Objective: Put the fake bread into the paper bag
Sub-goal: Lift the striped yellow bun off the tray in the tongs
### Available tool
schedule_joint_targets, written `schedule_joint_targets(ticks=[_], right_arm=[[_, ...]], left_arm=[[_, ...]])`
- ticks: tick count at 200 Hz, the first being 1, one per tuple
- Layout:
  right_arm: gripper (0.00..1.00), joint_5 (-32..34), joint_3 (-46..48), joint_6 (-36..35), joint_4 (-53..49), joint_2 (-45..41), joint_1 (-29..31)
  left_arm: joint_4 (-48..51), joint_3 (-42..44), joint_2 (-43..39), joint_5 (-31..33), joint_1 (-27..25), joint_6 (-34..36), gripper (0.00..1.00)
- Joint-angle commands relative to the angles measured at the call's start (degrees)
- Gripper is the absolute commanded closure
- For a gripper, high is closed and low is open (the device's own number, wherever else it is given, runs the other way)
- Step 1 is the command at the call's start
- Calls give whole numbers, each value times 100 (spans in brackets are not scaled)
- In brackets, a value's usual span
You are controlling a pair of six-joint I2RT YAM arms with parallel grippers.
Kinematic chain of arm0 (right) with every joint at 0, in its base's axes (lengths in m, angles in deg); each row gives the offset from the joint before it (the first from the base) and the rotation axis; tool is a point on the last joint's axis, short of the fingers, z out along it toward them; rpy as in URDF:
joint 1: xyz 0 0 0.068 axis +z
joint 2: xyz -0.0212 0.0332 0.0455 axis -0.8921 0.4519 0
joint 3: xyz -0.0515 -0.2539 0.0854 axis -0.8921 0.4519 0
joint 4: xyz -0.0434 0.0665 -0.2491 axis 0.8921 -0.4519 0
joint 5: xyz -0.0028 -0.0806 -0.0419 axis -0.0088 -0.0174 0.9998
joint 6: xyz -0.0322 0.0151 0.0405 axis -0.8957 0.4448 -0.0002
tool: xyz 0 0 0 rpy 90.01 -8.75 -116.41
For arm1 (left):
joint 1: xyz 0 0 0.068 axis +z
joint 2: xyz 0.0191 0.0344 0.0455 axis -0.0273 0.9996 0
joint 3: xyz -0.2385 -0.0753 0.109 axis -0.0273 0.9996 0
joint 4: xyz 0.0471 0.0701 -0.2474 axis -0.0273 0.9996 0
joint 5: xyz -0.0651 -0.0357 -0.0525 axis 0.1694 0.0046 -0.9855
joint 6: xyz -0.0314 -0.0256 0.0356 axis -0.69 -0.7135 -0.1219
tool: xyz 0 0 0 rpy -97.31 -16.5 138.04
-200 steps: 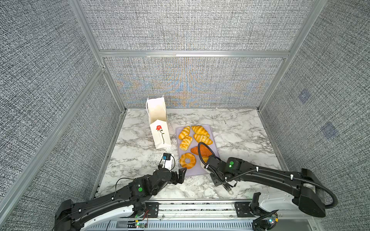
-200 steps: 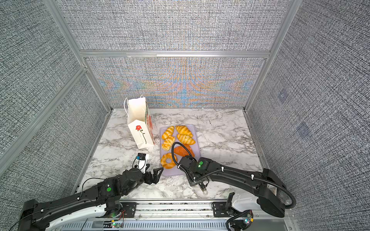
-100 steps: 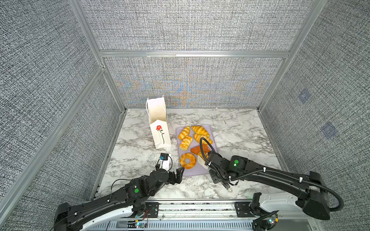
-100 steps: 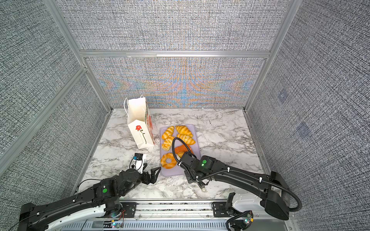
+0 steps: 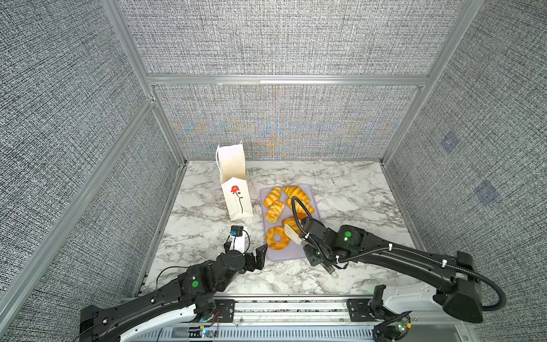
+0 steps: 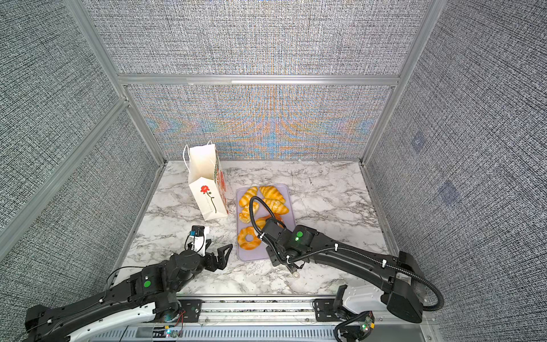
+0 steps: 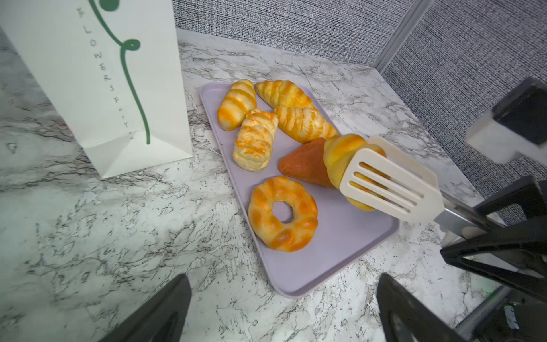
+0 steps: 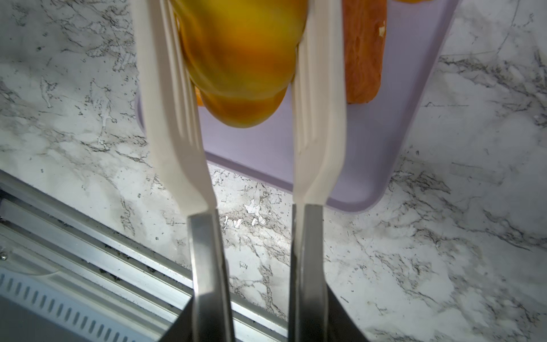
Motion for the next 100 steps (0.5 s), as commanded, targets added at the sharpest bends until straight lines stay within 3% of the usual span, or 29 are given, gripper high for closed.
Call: schedule_joint_targets(ticks=[1,57,100], right_arm=[[57,-67,-114,-171,174,49,-74],[57,-192,-477,-491,332,271,-217],[57,-323,-812,-743,465,391,-285]], left_arm=[[367,-126,17,285,8,-131,1],[712,-317,23,513,49,-317,1],[667,-484,-79,380,261,-75,1]])
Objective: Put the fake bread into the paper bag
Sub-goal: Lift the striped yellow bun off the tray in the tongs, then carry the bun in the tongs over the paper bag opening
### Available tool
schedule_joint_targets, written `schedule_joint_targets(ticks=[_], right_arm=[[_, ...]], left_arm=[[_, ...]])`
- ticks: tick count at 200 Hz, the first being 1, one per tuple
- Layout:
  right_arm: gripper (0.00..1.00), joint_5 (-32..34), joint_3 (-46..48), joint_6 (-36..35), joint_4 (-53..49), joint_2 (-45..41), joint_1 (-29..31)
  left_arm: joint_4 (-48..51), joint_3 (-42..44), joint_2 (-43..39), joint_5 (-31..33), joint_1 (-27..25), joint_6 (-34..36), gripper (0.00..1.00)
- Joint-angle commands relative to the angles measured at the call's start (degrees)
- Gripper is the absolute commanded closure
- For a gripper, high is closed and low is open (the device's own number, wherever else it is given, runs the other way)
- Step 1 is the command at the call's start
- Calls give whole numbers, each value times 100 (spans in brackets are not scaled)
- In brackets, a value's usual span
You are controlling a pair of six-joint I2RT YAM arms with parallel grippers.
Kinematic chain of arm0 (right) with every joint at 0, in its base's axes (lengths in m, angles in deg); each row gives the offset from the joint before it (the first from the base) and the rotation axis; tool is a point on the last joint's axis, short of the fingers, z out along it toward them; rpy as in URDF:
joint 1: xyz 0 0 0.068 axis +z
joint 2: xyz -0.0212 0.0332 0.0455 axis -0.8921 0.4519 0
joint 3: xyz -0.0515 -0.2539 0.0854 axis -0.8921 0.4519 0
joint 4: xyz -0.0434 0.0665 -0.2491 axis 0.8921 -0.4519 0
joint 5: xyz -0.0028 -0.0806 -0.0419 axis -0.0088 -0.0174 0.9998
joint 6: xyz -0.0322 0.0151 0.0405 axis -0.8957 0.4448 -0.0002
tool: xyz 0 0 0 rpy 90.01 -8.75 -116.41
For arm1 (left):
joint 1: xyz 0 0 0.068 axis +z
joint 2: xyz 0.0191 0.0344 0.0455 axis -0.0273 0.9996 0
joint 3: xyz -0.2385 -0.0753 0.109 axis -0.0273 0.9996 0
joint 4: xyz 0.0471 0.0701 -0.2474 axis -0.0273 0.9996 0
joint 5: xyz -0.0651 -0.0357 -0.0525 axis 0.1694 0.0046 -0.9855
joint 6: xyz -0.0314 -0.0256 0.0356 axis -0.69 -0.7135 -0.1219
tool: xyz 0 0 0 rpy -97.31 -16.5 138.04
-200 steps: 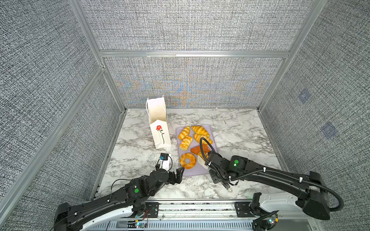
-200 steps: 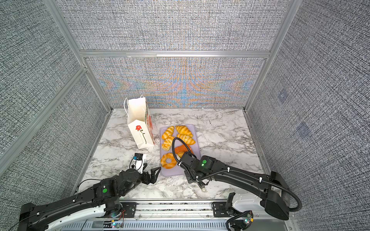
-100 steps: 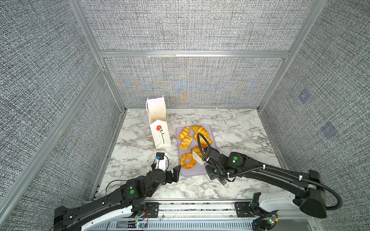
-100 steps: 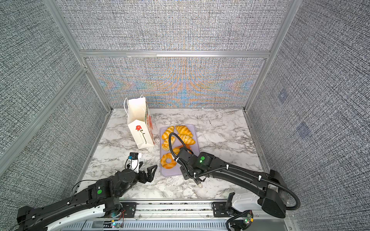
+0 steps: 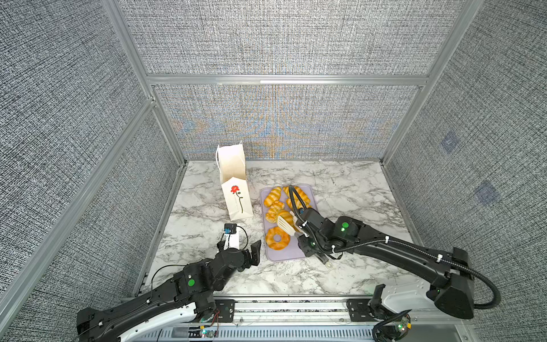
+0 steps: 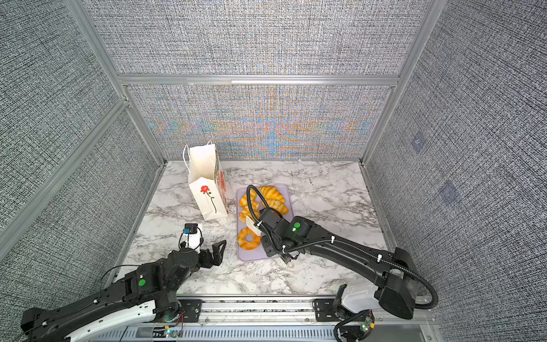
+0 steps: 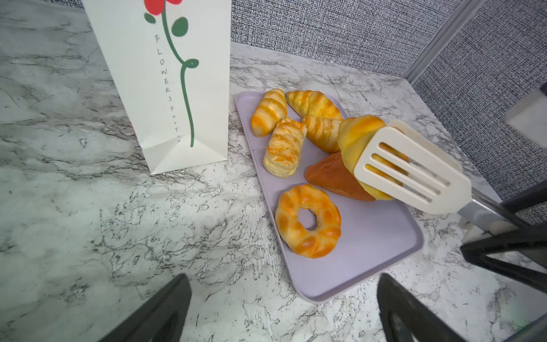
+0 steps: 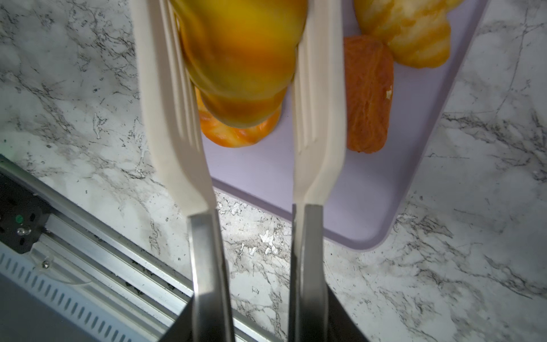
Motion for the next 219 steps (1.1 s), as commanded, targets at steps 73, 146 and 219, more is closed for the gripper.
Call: schedule_joint_targets(ticks=[73,146,219], right_arm=[[57,-290,-1152,-879,414,534,-116],[57,-611,-1987,-1322,695,974,-256],[57,-804,-3077,-1689,659,1567,-337]], left_arm=[[-135,-490,166,-514,828,709,0],[31,-893,56,-1104,1833,1318,0],[-163,-1132,375,-1890,2876,1825,1]])
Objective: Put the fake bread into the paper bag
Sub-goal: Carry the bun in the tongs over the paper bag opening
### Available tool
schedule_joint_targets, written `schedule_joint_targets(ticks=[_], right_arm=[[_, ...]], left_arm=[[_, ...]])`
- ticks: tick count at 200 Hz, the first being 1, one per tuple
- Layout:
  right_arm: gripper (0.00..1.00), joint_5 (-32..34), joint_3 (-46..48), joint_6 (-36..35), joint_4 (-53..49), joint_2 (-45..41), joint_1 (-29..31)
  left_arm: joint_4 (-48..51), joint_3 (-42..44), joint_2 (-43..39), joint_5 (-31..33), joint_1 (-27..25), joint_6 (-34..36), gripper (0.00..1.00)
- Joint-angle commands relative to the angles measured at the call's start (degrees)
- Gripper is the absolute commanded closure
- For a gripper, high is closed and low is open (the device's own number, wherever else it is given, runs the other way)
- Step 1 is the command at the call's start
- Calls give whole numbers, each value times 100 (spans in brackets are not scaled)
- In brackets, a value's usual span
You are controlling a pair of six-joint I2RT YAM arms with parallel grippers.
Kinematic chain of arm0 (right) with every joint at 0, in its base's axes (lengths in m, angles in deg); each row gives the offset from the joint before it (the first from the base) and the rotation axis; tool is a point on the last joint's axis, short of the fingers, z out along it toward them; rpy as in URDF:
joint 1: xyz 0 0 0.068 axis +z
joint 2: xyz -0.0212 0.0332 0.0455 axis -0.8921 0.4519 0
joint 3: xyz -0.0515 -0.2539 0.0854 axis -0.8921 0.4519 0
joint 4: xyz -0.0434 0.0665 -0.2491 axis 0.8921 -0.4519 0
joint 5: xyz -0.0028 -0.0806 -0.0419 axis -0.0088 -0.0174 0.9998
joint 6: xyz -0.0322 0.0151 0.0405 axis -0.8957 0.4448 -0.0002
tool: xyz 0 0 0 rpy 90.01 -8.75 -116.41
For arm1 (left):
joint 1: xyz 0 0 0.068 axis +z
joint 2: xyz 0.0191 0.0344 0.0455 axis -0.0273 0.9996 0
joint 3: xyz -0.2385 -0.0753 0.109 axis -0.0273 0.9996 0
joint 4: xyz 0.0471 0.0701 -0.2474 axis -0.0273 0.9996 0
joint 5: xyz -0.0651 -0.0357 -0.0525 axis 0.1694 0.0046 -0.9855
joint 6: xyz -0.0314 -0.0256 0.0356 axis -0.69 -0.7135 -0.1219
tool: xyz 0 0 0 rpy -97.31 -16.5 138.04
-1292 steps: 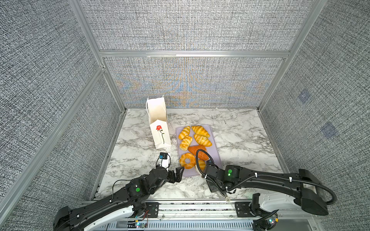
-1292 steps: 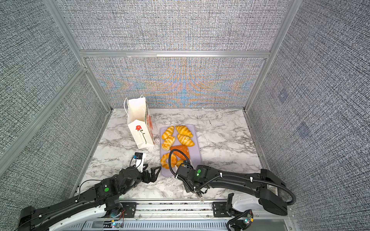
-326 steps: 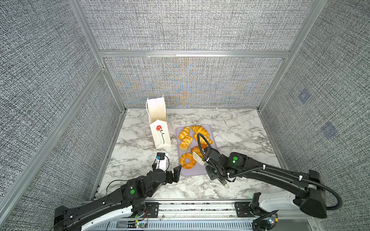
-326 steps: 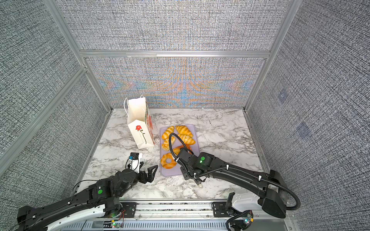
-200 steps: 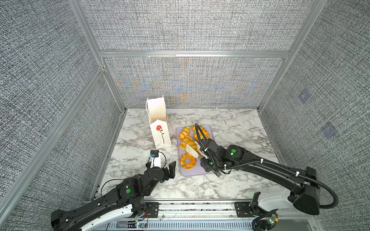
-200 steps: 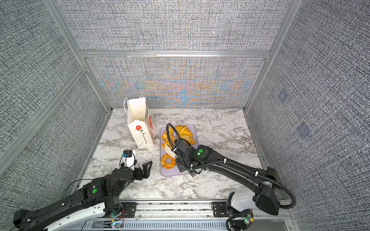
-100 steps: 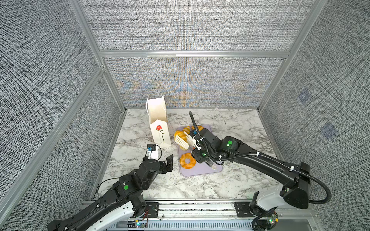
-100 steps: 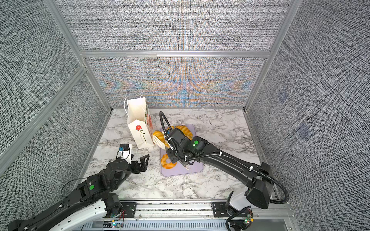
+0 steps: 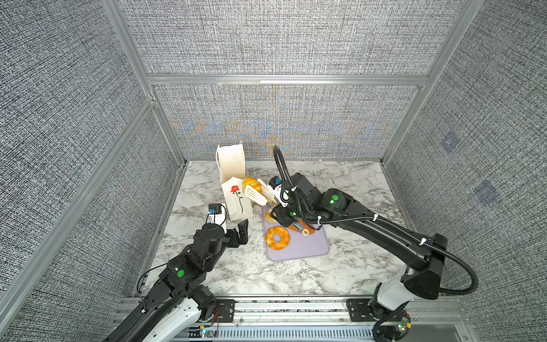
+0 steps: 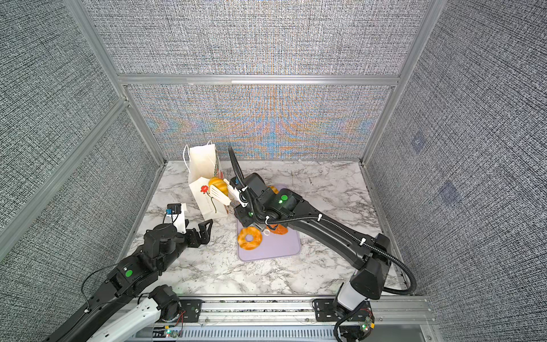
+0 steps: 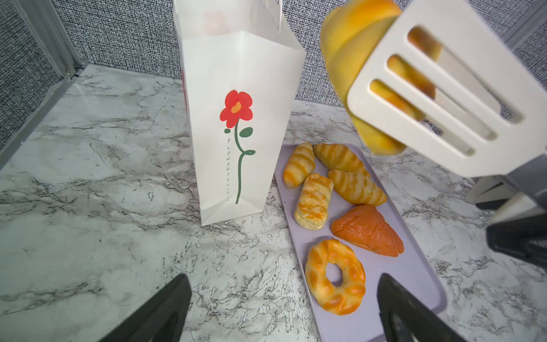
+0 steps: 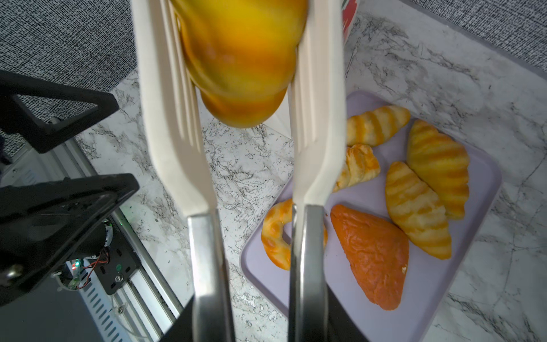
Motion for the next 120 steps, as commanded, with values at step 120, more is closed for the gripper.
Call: schedule_joint_targets(ticks=[120], right_arm=[[57,-398,-2017,-353,135,1355,-159]], left_arm=[[-358,-286,245,-1632,1690,749,0]])
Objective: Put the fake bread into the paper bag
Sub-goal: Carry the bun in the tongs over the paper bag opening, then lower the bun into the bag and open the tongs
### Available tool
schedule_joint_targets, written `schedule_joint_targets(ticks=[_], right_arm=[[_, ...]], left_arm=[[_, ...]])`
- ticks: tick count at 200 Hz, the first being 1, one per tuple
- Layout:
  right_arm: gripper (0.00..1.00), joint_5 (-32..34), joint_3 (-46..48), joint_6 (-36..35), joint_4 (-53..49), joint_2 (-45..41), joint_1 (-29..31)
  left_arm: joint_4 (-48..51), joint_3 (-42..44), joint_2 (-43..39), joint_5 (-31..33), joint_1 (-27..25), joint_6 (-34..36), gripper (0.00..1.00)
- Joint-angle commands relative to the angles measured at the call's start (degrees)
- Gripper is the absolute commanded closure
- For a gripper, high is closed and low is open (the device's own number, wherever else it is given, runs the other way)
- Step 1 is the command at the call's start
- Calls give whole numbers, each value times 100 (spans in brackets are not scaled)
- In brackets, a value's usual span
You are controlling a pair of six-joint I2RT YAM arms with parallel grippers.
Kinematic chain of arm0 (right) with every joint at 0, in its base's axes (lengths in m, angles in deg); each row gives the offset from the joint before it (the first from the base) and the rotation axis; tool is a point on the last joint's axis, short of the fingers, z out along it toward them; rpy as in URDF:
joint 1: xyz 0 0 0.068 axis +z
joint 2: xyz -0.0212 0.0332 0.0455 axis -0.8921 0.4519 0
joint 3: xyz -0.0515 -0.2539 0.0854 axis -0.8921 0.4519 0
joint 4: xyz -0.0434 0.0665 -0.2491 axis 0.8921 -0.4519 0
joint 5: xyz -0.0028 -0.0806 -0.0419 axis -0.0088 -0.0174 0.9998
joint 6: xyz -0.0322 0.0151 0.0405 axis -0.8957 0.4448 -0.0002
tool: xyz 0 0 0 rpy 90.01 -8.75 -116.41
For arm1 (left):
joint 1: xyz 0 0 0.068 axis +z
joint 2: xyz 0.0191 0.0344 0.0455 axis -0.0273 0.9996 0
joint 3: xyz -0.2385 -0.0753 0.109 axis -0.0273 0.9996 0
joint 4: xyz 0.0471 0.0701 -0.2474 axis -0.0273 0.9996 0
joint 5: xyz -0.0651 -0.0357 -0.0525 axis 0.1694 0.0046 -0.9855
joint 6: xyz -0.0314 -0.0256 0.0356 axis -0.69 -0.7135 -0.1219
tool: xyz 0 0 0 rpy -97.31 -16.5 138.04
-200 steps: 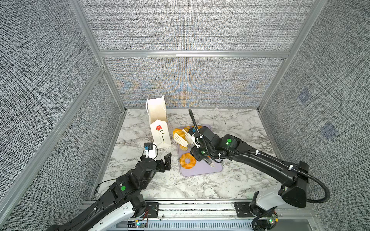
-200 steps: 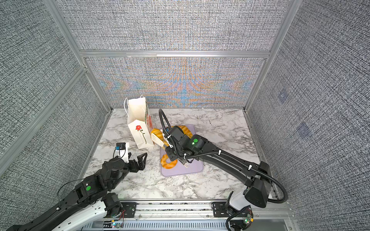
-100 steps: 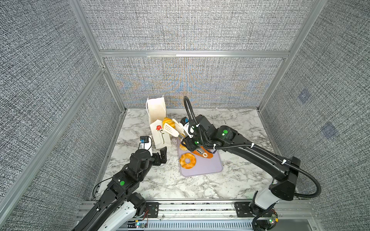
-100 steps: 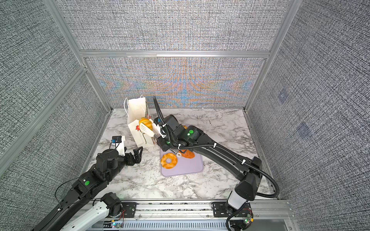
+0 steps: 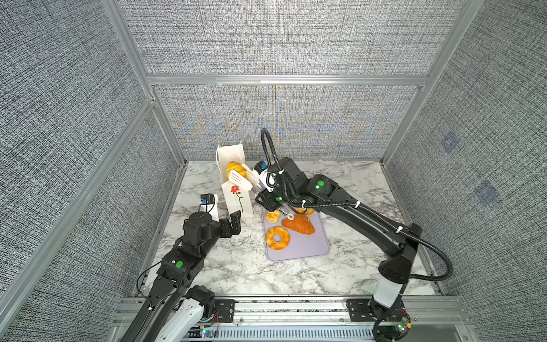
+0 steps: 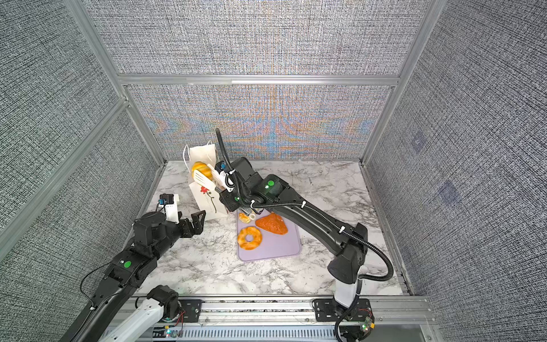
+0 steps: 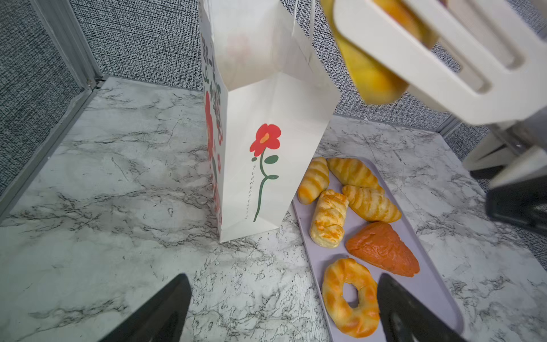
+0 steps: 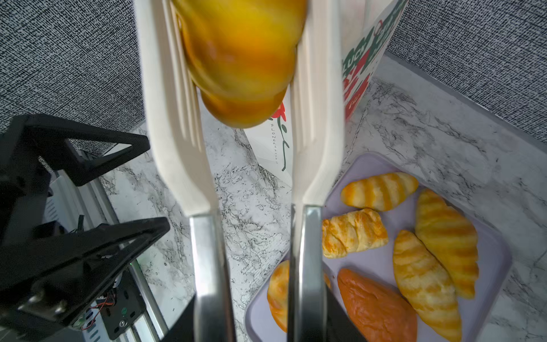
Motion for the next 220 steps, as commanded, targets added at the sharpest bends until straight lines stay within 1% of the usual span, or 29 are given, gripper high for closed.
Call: schedule_joint_targets(ticks=[1,26,55,81,141,176,220], right_arm=[[57,-98,-275,-19,161,154,-37],[57,-83,-609,-5,174,462,-83],[57,7,-1029,-18,77,809,-119],[58,114,-1204,-3,66,1007,-171],[58,315,-1369,-27,7,1211,-210],[57,429,-1505,-97,-112,1348,-231],[52,562,-1573,-115,-166,1413,-236]], left_arm=[[-148,-19,-15,-292,143,122,1],[-164,-8,12,-407,234,143,0],[-98,1,-14,-347,263,194,0],[-3,14,-76,-329,263,230,0],[-2,69,-94,-414,267,227,1],[-135,138,-74,-803,263,333,1],[-128,206,-155,-899,268,302,1]])
